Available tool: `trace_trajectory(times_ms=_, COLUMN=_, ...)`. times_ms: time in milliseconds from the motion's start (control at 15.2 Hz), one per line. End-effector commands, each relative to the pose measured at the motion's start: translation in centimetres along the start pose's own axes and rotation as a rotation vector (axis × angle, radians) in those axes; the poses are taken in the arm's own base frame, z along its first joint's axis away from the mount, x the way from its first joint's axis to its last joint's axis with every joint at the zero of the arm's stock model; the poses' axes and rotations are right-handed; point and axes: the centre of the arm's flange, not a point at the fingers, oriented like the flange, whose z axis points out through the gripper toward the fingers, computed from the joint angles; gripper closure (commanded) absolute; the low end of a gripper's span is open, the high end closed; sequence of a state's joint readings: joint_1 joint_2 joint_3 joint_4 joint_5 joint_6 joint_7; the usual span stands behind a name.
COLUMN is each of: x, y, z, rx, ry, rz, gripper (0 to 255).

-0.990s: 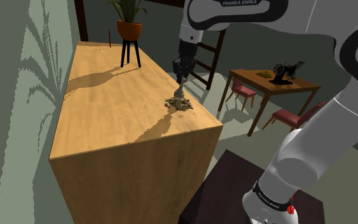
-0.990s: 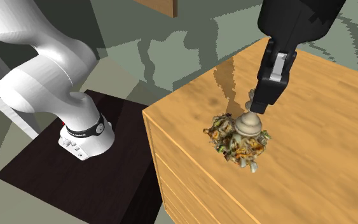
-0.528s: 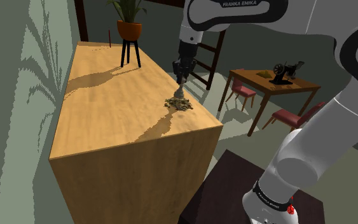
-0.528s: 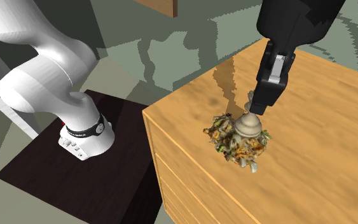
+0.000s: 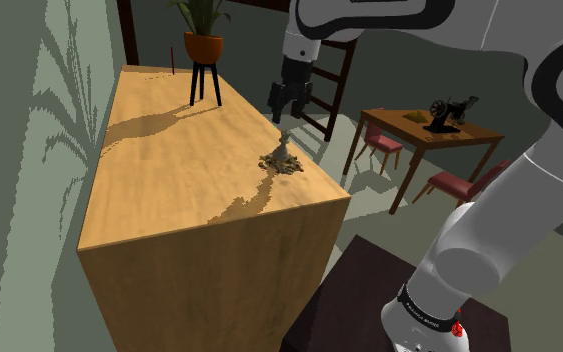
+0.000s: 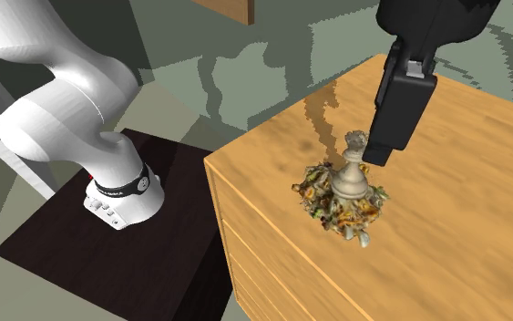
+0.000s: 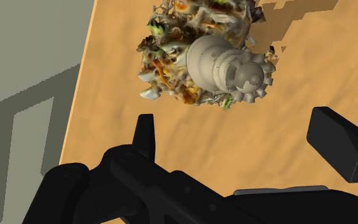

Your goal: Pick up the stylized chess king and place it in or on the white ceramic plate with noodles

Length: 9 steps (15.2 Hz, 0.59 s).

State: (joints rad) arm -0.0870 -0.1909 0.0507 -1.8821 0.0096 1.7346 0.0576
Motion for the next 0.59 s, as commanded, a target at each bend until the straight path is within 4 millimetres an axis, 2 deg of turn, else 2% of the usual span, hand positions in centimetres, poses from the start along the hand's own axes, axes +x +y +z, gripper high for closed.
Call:
trace_trajectory(times_ms=0, x=-0.3, y=-0.1, z=-2.3, rx=0.000, ry=-0.001, rz=0.000, gripper=0)
trace_trajectory(times_ms=66, x=-0.3, y=-0.1, z=-3.4, rx=0.000, ry=-0.001, rz=0.000, gripper=0)
trace_trajectory(times_ms=528, x=-0.3, y=-0.1, z=-3.4, rx=0.000, ry=-0.001, rz=0.000, gripper=0)
